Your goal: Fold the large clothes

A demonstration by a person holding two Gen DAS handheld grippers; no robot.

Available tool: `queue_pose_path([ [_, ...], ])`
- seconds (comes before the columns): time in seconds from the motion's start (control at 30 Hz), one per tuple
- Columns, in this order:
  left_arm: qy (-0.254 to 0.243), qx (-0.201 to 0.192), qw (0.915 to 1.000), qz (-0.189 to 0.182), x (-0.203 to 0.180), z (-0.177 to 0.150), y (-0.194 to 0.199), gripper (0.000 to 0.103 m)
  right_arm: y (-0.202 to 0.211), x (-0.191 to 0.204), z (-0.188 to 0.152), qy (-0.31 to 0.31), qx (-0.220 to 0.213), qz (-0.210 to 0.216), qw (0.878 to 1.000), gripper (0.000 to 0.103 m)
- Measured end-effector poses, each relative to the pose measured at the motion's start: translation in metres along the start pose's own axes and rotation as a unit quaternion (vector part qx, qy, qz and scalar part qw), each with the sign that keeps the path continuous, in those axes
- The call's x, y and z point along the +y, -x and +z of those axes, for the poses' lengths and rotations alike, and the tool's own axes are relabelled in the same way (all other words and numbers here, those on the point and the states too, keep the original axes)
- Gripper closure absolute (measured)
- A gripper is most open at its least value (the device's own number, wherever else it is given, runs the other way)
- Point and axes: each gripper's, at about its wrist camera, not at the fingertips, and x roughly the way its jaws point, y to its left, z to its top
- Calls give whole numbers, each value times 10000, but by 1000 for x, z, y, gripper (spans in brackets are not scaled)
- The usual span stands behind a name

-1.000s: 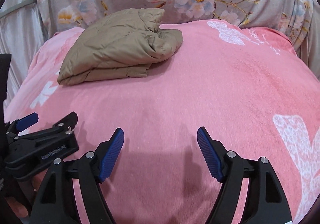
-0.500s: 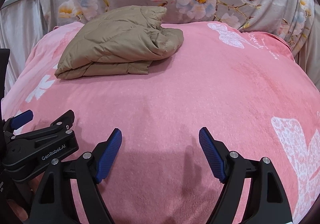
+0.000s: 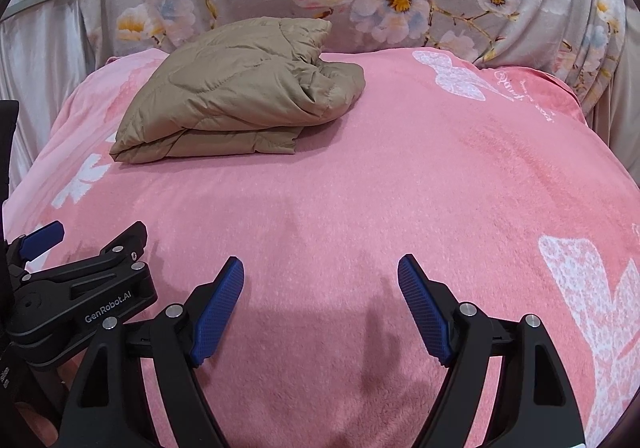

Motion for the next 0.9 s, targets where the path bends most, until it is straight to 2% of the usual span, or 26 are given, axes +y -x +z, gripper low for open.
queue_pose_path([
  [0.9,-24,-102,9999,50,-2,1,5,5,1,-1,0,11,-10,-7,10000,26],
])
